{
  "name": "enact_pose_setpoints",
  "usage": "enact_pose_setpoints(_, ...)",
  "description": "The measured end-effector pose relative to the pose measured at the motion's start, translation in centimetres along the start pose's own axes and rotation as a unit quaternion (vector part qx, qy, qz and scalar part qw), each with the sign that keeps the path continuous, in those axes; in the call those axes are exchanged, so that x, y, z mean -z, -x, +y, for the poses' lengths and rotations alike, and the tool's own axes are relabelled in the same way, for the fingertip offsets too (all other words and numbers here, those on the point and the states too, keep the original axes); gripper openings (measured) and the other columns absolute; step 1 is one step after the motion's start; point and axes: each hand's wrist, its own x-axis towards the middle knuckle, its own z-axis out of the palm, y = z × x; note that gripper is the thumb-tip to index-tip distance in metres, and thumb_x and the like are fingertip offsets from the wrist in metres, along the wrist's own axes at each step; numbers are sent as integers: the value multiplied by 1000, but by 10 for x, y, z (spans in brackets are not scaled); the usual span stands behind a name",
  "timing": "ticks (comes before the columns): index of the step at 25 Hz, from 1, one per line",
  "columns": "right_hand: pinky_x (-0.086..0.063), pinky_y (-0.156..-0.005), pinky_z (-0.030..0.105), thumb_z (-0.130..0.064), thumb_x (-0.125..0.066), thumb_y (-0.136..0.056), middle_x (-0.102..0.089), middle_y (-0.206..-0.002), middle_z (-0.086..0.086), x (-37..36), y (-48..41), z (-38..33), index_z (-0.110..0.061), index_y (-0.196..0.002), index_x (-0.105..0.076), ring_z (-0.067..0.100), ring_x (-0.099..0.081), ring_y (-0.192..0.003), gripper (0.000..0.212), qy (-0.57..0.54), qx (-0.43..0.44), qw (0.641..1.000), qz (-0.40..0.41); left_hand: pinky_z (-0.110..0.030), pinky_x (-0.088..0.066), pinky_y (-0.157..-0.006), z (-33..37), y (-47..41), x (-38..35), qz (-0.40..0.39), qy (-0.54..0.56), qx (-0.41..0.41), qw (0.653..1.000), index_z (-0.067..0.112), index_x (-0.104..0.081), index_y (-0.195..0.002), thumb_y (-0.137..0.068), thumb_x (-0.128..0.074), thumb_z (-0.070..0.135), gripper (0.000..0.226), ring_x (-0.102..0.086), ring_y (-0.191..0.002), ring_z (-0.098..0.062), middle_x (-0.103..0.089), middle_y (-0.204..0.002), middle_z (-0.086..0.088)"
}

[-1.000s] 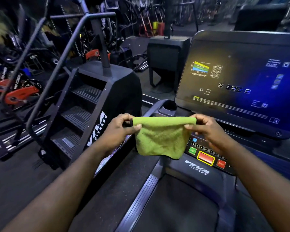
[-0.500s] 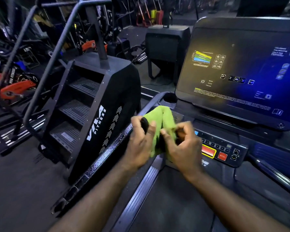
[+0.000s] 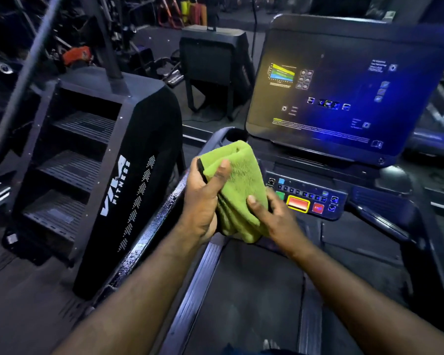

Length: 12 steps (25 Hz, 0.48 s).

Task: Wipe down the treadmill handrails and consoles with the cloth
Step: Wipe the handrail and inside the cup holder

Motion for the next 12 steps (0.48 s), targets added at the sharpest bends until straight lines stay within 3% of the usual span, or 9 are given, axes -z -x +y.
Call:
enact_pose_setpoints(2,-55,-104,46,-71,-63,-88,-74,-123,-8,-6,17,4,-33,-131,-62,9,-69,-114,57,7,-24,999,-29,-57,-54,-105,2,-2,4,3,40,27,999,9,-55,-126,-101,-68,19,30,-68,-106,-29,-71,-112,-12)
enact_pose_setpoints(5,-56,-100,48,-81,-60,-86,-74,-121,-11,-13,52,18,-37,-134,-60,10,-71,-112,66,58,-33,998,14,-68,-49,-105,-10,-6,15,20,90,73,993,-2,-48,-140,-102,-67,24,50,-66,-118,-40,-67,-126,-26)
enact_pose_setpoints(9,-55,-73,35,-75,-70,-84,-77,-93,-14,-6,74,22,-45,-116,-61,4,-72,-81,45,110,-85,989,53,-77,-44,-105,-33,-1,21,5,89,142,986,-1,-48,-143,-92,-81,36,71,-55,-132,-56,-57,-140,-37)
enact_pose_setpoints(10,-53,-73,30,-73,-71,-84,-76,-92,-17,1,72,17,-44,-115,-60,1,-71,-82,44,143,-101,984,37,-75,-45,-106,-36,-1,22,7,85,150,985,0,-49,-142,-90,-82,35,71,-56,-131,-53,-59,-140,-35)
enact_pose_setpoints(12,-51,-85,24,-75,-71,-79,-73,-113,-22,16,58,7,-45,-130,-52,-2,-69,-105,62,228,-108,968,-3,-69,-49,-106,-41,-5,24,29,62,163,984,0,-50,-141,-90,-81,32,68,-64,-126,-44,-65,-136,-28)
